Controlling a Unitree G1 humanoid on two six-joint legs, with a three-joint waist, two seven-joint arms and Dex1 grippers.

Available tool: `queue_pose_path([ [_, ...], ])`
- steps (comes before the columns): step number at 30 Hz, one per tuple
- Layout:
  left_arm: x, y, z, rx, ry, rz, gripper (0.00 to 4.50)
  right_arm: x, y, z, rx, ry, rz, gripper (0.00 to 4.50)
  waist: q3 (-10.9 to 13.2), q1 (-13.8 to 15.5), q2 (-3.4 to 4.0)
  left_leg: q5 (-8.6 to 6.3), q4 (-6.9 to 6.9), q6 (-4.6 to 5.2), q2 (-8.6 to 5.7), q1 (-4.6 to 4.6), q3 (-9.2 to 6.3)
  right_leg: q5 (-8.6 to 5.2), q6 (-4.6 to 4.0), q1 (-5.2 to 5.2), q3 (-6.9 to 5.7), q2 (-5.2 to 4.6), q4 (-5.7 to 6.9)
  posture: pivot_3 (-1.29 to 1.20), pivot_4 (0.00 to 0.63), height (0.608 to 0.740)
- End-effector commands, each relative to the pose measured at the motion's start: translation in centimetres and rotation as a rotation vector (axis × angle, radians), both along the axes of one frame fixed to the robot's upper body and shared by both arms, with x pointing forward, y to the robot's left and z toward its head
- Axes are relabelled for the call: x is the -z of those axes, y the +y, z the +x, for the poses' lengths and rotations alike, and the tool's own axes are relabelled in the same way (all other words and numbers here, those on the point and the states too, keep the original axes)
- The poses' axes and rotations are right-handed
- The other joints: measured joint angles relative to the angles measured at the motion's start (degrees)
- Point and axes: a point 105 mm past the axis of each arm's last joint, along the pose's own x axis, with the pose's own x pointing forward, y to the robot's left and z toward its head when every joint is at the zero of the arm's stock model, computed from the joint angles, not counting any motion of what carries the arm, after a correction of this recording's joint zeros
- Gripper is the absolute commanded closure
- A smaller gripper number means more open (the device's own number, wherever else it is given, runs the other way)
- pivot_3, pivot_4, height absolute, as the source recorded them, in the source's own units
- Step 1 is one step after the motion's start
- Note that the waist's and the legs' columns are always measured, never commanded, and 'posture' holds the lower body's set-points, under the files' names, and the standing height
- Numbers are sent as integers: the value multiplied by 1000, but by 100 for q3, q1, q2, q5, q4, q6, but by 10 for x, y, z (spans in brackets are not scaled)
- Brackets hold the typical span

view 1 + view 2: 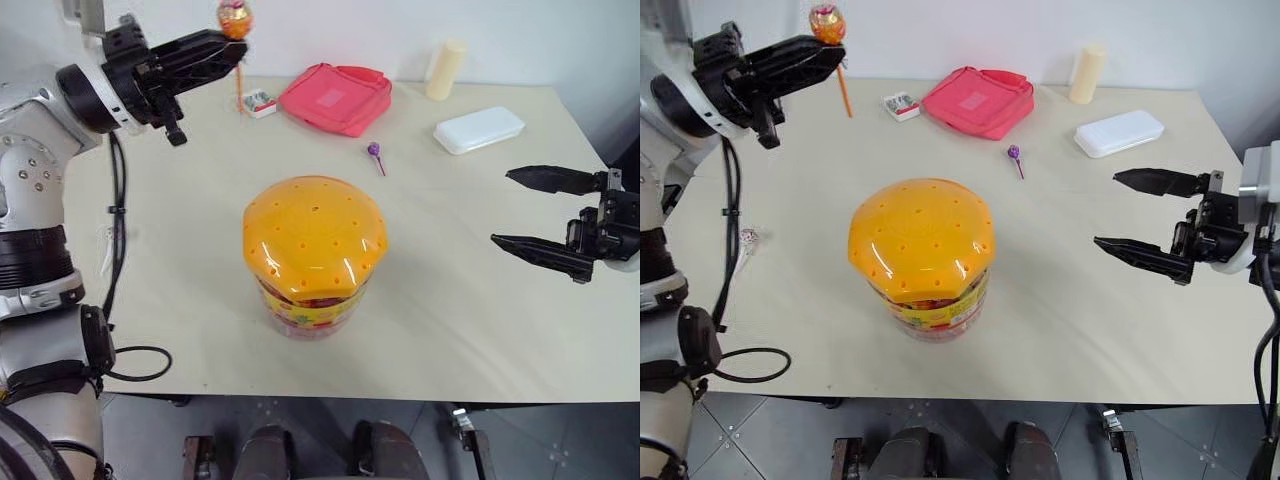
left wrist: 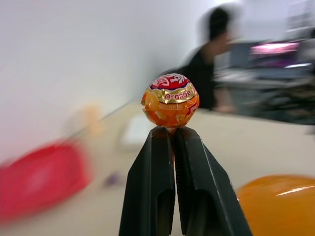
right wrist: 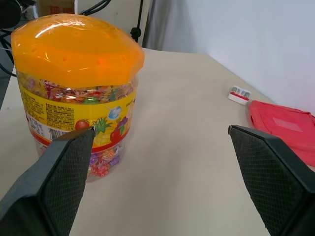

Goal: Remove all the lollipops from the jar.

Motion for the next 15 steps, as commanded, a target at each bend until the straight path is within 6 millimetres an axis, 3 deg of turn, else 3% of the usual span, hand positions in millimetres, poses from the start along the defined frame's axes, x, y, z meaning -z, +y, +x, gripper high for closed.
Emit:
queue_pose_path([
  [1, 23, 36, 20, -284, 186, 51, 4469, -9, 0, 0, -9, -41, -26, 0, 0, 0, 0, 0, 0, 0, 0, 0, -1, 0, 0, 0, 0, 0, 1, 0, 150, 740],
  [5, 91, 70, 31, -512, 456, 244, 4469, -8, 4, 4, -32, -35, -24, 0, 0, 7, 0, 0, -4, 0, 0, 0, 1, 0, 0, -1, -1, 0, 1, 0, 150, 740],
  [8, 134, 82, 30, -584, 600, 351, 4469, -7, 7, 7, -46, -33, -21, 0, 0, 17, -1, 0, -5, 0, 0, 0, 3, 0, 0, -1, 0, 0, 0, 0, 150, 740],
  [11, 161, 90, 25, -633, 717, 430, 4469, -6, 9, 8, -52, -33, -21, 0, 5, 26, -8, 0, -3, -1, 0, -5, 1, 0, 0, -2, -1, 1, -1, 0, 150, 740],
  [15, 176, 98, 22, -674, 764, 503, 4469, -5, 9, 7, -58, -31, -20, 0, 5, 15, -8, 0, -3, -1, 0, -5, 2, 0, 0, -4, -1, 1, -1, 0, 150, 740],
])
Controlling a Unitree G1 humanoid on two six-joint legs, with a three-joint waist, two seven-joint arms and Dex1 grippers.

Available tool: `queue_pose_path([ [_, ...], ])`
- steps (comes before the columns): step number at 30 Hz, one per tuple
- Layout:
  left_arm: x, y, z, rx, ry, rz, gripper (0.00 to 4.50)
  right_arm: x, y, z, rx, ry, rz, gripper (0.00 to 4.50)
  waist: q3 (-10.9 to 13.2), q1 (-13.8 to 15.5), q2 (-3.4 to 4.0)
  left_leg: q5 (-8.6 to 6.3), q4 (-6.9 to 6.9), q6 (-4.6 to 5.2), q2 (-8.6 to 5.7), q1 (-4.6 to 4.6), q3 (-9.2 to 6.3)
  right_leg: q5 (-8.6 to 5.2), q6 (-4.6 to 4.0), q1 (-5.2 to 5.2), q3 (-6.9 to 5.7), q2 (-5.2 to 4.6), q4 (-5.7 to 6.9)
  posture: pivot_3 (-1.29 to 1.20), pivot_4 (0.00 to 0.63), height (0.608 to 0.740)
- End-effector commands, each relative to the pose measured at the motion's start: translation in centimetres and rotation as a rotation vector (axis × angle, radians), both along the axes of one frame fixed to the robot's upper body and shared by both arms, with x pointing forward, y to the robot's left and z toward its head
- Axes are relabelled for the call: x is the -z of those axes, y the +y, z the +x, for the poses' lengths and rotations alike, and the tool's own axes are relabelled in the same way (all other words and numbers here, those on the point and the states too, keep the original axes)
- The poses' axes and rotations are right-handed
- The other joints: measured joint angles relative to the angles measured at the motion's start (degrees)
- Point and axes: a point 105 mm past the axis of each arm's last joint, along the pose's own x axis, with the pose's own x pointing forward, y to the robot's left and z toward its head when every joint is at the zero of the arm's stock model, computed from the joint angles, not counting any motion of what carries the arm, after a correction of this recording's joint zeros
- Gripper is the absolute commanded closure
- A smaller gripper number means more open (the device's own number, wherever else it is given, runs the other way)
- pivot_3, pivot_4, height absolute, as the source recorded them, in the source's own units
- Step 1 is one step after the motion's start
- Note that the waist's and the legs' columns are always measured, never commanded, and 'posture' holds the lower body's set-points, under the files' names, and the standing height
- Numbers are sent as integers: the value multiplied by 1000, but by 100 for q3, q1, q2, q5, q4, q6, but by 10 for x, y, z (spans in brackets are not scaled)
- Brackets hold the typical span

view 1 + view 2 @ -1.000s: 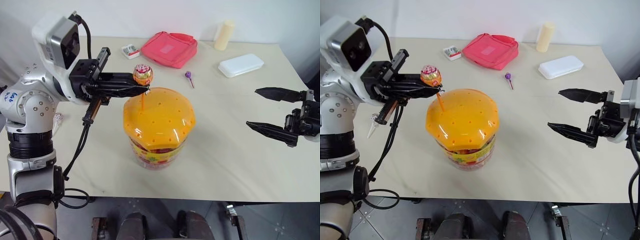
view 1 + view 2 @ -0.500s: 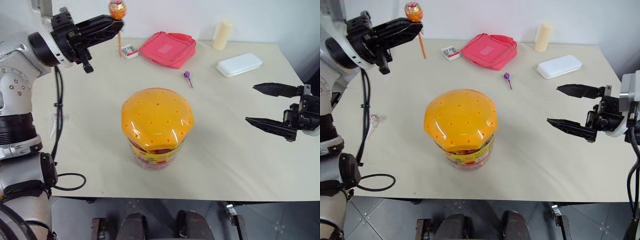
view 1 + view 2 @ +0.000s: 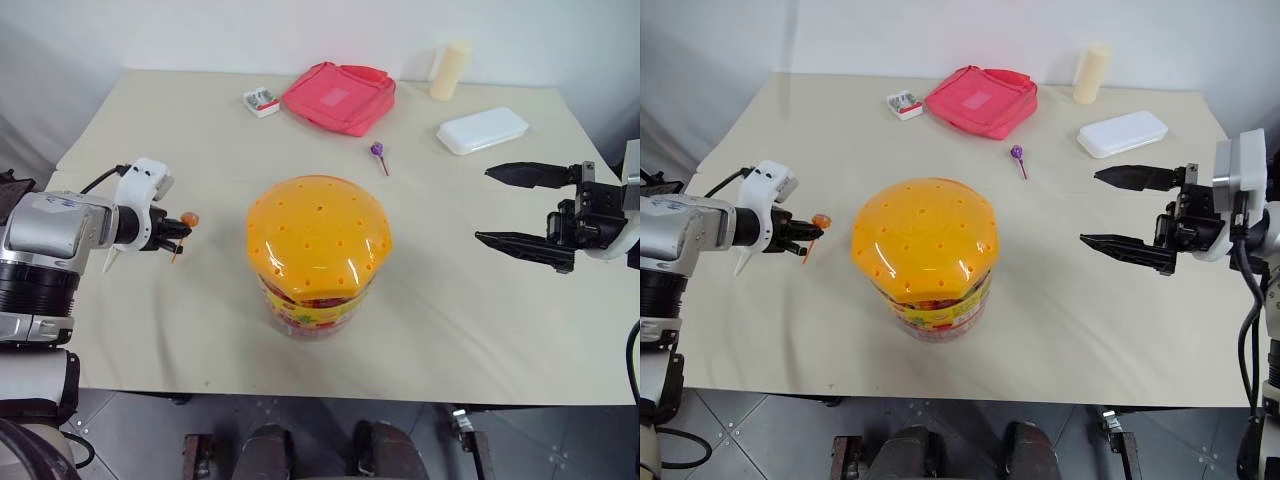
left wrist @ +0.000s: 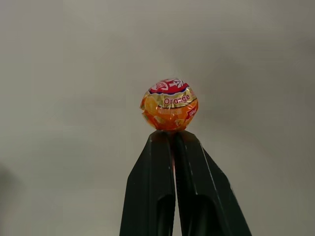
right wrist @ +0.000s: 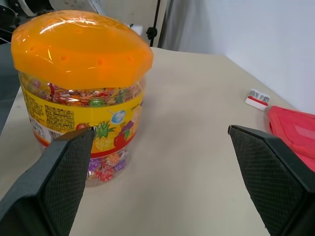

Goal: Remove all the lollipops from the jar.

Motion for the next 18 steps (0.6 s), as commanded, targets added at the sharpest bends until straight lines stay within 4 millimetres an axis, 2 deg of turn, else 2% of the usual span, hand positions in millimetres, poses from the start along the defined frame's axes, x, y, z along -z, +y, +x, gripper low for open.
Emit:
queue_pose_path([
  [1, 1, 13, -7, -29, 42, 85, 4469, -6, 0, -4, -8, -39, -4, 0, 0, -9, 0, 0, 0, 0, 0, 1, 1, 0, 0, 0, 1, 0, 1, 0, 150, 740],
  [4, 2, 10, -12, -21, 91, 59, 4469, -6, 0, -5, -8, -38, -5, 0, 0, -15, 0, 0, -2, 0, 0, 1, 4, 0, 0, -3, 2, 0, 1, 0, 150, 740],
  [5, 0, 8, -13, -19, 94, 36, 3968, -6, 0, -5, -7, -38, -7, 0, 0, -15, 0, 0, -3, 0, 0, 0, 5, 0, 0, -4, 2, 0, 1, 0, 150, 740],
  [6, -2, 7, -13, -17, 96, 20, 3776, -6, 0, -6, -7, -38, -7, 0, 0, -10, 0, 0, -3, 0, 0, 1, 6, 0, 0, -4, 3, 0, 2, 0, 150, 740],
  [10, -9, 6, -17, -1, 89, 44, 2529, -8, -2, -7, -7, -40, -11, 0, 0, 1, 0, 0, -1, 0, 0, 0, 6, 0, 0, -4, 3, -1, 1, 0, 150, 740],
  [17, -39, -2, -28, 45, 22, 32, 226, -7, -6, -13, -17, -29, -28, 0, 0, -9, 0, 0, -1, 0, 1, 0, 5, 0, 0, -4, 4, -1, 2, 0, 150, 740],
  [18, -43, -4, -31, 68, 13, 26, 45, -8, -7, -13, -12, -29, -29, 0, 0, -9, 0, 0, -1, 0, 1, 0, 6, 0, 0, -4, 5, -1, 1, 0, 150, 740],
])
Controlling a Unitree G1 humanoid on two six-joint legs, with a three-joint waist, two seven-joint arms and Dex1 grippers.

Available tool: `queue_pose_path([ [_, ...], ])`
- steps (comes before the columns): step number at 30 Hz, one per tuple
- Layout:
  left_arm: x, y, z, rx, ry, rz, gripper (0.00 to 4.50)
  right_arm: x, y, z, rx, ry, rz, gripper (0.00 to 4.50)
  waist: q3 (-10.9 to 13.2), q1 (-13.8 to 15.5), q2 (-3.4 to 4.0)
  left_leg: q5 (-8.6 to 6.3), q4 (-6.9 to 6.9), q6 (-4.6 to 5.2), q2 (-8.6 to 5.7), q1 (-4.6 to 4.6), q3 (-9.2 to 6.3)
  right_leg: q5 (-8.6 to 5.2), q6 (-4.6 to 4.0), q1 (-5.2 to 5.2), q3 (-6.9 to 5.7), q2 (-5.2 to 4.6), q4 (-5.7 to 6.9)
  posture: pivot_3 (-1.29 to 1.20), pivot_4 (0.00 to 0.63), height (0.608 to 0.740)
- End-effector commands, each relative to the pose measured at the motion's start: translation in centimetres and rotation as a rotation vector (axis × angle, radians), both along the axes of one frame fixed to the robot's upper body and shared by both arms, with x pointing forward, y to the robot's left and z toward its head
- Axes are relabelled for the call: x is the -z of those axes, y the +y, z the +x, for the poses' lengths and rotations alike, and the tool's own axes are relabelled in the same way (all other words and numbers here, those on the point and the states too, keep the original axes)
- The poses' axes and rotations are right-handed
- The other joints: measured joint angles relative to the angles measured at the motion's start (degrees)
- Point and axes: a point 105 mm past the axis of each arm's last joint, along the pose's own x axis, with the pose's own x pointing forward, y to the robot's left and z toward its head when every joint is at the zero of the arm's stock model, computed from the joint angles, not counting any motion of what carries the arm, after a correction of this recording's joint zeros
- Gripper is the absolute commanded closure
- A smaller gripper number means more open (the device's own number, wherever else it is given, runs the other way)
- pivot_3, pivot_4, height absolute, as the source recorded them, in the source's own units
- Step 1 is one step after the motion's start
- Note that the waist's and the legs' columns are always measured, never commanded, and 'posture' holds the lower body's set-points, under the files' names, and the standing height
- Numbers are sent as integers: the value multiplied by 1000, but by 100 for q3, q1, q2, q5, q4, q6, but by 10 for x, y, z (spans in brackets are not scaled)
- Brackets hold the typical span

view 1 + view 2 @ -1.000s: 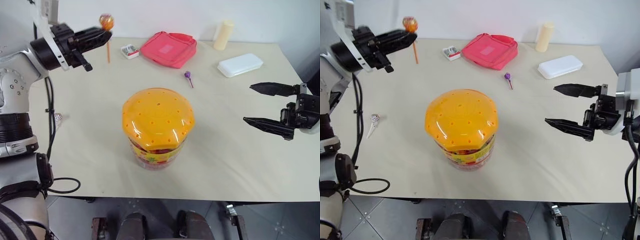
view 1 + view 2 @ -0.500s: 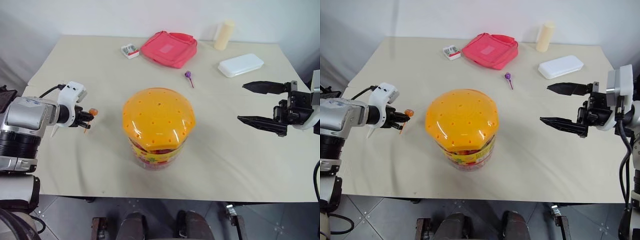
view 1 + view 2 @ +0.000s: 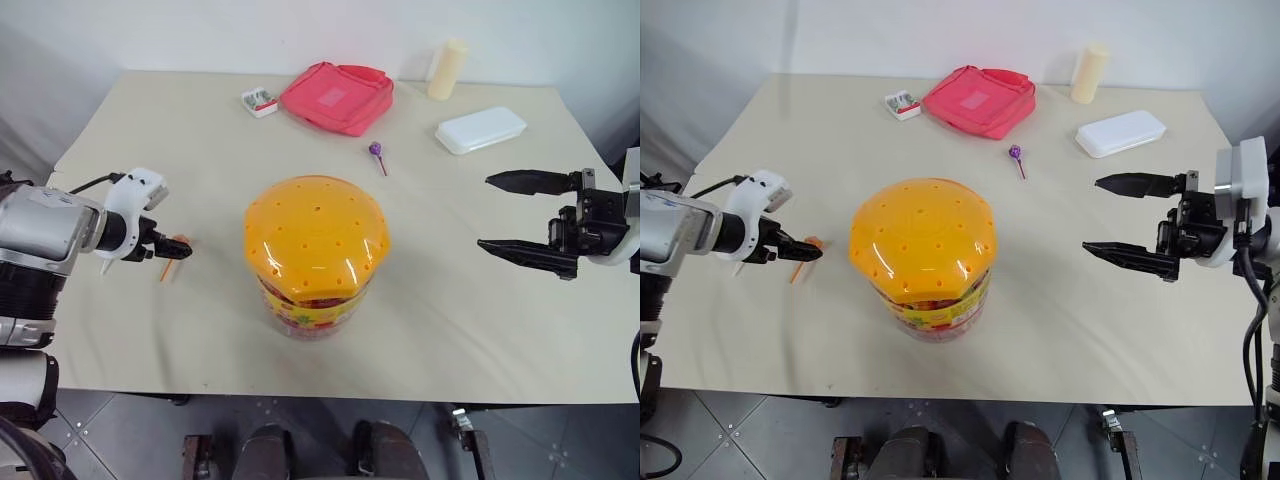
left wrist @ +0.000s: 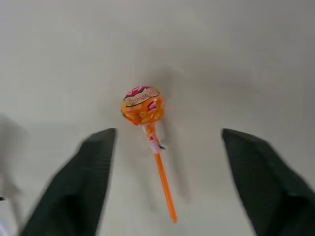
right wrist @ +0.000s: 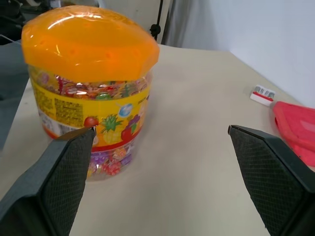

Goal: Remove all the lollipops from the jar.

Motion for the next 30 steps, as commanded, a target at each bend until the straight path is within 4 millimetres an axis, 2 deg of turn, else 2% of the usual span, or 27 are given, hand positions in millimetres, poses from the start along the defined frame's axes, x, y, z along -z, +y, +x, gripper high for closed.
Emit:
queue_pose_path([
  [1, -29, -8, -9, 56, -75, -29, 45, -14, -4, -7, 10, -58, -14, 0, 0, 0, 0, 0, 0, 0, 0, 0, 0, 0, 0, 0, 0, 0, 0, 0, 150, 740],
  [4, -43, -17, -18, 116, -123, -69, 45, -13, -5, -5, 16, -58, -14, 0, 0, 1, 0, 0, 0, 0, 0, 0, -1, 0, 0, 0, 0, 0, 0, 0, 150, 740],
  [6, -62, -37, -17, 271, -280, -169, 45, -13, -4, -4, 17, -59, -12, 0, 0, 3, 0, 0, 0, 0, 1, 0, -1, 0, 0, 0, 1, -1, 0, 0, 150, 740],
  [8, -84, -63, -30, 500, -464, -304, 45, -12, -4, -3, 17, -56, -9, 0, 0, 11, 1, 0, 4, 0, 2, 0, -3, 0, 0, 0, 0, -3, 3, 0, 150, 740],
  [10, -94, -80, -45, 678, -585, -390, 45, -8, -4, -1, 16, -42, -10, 0, 0, 11, 0, -1, 11, 0, 2, -4, -6, 0, 0, 1, -2, -4, 2, 0, 150, 740],
  [12, -97, -90, -55, 780, -673, -455, 45, -2, -7, 1, 17, -19, -17, 0, 0, 1, 0, -2, 17, 0, 2, -7, -8, 0, 0, 1, -4, -4, 3, 0, 150, 740],
  [15, -89, -91, -63, 835, -721, -500, 45, 10, -13, 1, 28, 27, -27, 0, 0, -6, 0, -2, 15, 0, 2, -5, -6, 0, 0, 1, -4, -2, 3, 0, 150, 740],
  [20, -58, -74, -74, 755, -625, -523, 45, 26, -23, 2, 53, 91, -32, 0, -1, -5, 1, -4, 10, 3, 1, -3, -2, 0, 0, 1, -1, -4, 1, 0, 150, 740],
  [23, -41, -56, -80, 667, -582, -516, 45, 34, -24, 2, 52, 127, -33, 0, -1, -3, 1, -4, 12, 3, 2, -2, -5, 0, 0, 3, -1, -5, 2, 0, 150, 740],
  [28, -19, -49, -99, 653, -501, -535, 45, 42, -23, 2, 24, 167, -39, 0, -2, 9, 4, -4, 5, 2, 3, 4, -4, 0, 0, 4, 1, -4, 1, 0, 150, 740],
  [30, -11, -45, -114, 689, -466, -543, 45, 47, -22, -2, 0, 195, -54, 0, -2, -2, 4, -5, 8, 1, 3, 5, -7, 0, 0, 10, -1, -5, -1, 0, 150, 740],
])
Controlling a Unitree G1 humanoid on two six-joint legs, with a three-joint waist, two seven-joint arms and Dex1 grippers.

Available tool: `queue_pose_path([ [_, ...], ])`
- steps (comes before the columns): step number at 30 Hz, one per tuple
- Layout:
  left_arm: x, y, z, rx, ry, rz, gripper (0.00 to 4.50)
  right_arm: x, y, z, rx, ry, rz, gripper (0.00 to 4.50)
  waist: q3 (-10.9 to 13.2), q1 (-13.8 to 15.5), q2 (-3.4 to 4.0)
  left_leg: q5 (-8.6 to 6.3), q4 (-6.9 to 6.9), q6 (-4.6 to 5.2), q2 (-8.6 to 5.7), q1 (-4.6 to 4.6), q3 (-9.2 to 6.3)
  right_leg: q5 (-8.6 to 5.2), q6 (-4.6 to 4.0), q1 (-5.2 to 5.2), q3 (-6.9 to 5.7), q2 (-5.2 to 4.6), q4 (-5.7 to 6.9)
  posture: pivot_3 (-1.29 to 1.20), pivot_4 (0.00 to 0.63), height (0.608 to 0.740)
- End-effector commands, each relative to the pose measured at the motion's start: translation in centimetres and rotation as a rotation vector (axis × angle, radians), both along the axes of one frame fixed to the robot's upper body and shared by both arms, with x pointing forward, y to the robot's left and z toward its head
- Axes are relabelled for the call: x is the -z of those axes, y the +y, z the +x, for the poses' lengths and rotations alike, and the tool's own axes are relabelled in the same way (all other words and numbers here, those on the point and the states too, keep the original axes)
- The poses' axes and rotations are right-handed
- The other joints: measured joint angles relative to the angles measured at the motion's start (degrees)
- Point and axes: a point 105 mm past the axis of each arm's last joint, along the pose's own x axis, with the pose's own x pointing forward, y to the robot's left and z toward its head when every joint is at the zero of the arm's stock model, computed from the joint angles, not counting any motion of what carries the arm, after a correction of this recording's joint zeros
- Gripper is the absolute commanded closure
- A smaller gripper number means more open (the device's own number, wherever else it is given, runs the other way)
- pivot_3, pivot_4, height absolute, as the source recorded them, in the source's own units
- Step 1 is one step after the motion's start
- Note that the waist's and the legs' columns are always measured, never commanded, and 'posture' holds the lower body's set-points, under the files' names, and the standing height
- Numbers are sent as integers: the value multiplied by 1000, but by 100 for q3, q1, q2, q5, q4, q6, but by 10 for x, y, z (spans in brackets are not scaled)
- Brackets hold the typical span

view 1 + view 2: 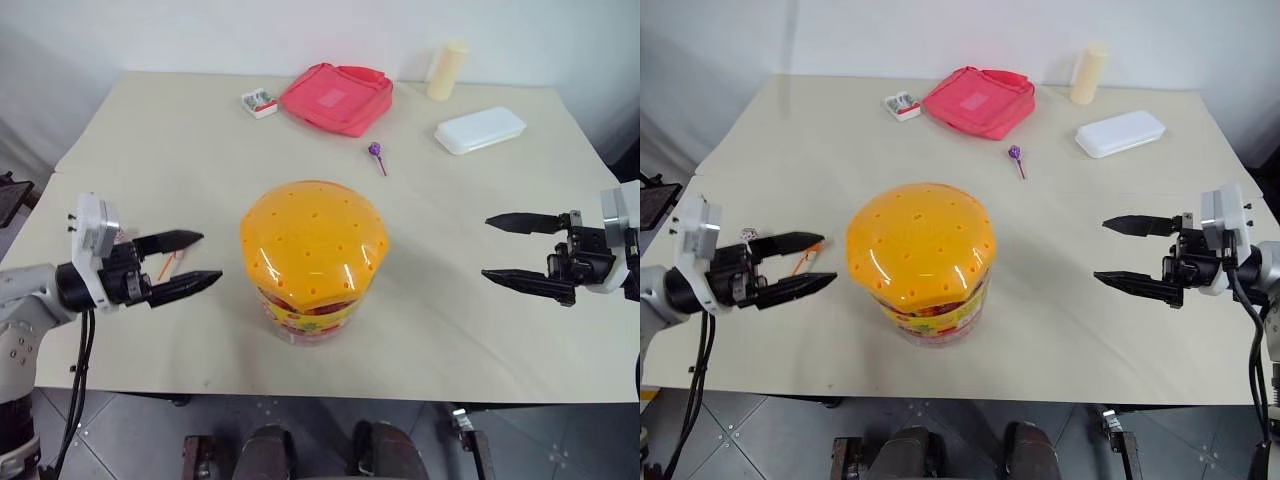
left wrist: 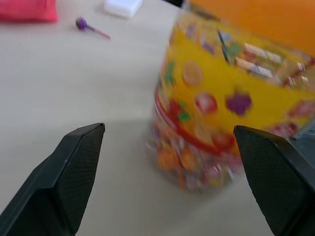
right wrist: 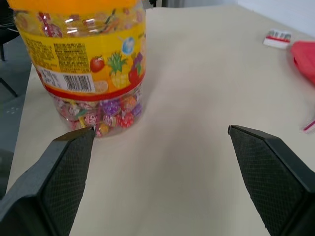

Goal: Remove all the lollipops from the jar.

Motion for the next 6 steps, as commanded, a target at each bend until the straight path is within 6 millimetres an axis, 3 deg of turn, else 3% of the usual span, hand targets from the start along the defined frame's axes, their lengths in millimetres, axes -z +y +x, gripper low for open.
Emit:
queue_pose_path([
  [1, -5, 2, -25, 79, -37, 20, 45, 0, 2, -9, -52, 8, -20, 0, 0, -19, 0, -1, -1, -1, 0, 0, 2, 0, 0, 0, 2, 0, -4, 0, 150, 740],
  [4, -4, 3, -28, 88, -38, 24, 45, 1, 2, -10, -55, 11, -22, 0, 0, 1, 1, -2, -4, -2, 0, 2, 2, 0, 0, 0, -1, 1, -5, 0, 150, 740],
  [6, -1, 5, -34, 94, -15, 39, 45, 15, -11, -7, 3, 43, -43, 0, 0, 1, 2, -2, -3, -2, 0, 2, 2, 0, 0, 1, 1, 1, -4, 0, 150, 740],
])
